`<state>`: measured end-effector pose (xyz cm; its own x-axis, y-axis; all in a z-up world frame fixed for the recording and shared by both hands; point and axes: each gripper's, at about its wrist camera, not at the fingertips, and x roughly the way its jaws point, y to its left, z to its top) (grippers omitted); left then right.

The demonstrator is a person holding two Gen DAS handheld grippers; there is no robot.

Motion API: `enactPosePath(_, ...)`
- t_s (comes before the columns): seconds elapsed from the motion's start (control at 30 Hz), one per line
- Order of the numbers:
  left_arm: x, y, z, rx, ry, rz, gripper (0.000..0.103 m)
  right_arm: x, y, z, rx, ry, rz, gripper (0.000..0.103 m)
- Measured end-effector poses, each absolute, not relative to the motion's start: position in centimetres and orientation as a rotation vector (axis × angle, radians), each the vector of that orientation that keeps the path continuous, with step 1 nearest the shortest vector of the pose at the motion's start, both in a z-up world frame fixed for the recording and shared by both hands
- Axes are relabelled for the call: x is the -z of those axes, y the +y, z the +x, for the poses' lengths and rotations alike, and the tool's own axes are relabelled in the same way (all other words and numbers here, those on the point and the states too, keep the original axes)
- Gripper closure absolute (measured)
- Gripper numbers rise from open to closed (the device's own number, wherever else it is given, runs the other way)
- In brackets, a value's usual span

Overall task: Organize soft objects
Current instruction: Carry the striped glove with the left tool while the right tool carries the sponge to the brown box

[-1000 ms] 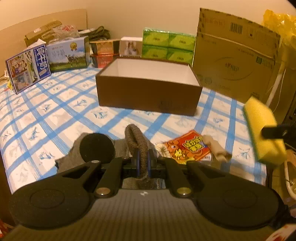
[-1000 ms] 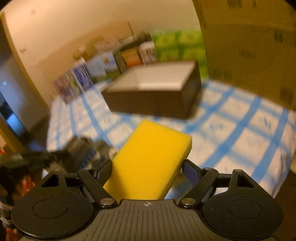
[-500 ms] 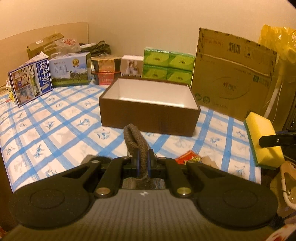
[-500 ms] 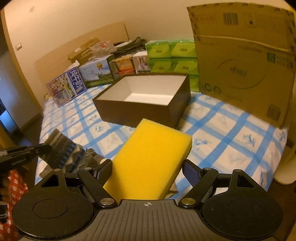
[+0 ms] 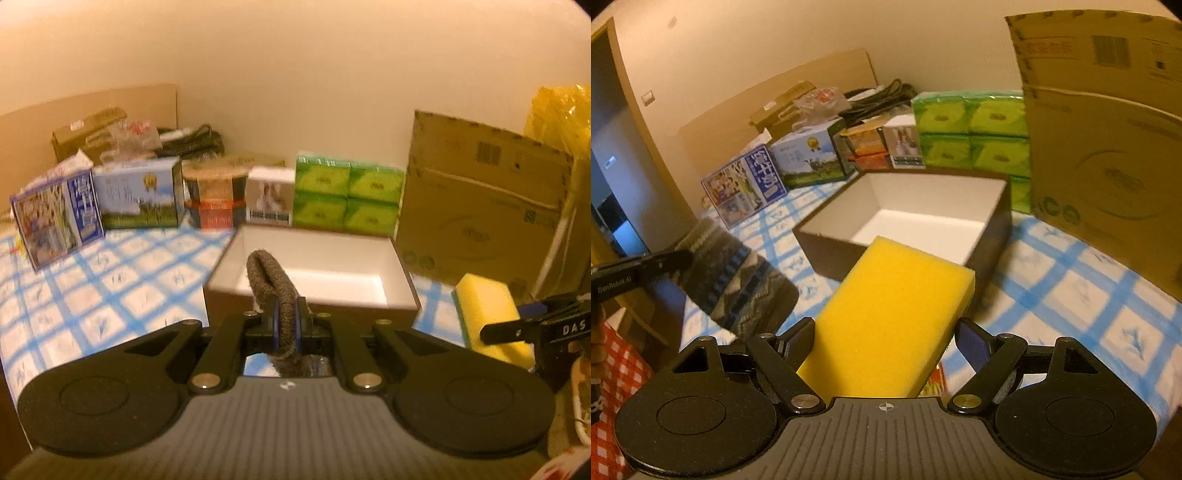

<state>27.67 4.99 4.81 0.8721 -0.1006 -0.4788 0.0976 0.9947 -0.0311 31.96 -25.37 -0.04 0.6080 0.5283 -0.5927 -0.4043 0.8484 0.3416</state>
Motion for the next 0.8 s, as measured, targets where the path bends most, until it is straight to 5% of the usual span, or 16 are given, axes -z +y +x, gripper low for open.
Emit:
enactPosePath(0.33,-7.3,3.7,37.8,0.097,0.431,0.01,0.095,-0.3,-24.3,42.8,-0.546,0.724,0.245,0.021)
enactPosePath(0.8,-2.1,1.7,50.5,0.111,0.534,-0.001,0.093,3.3,-21.2,52.2,-0.486,0.771,0.161,0.021)
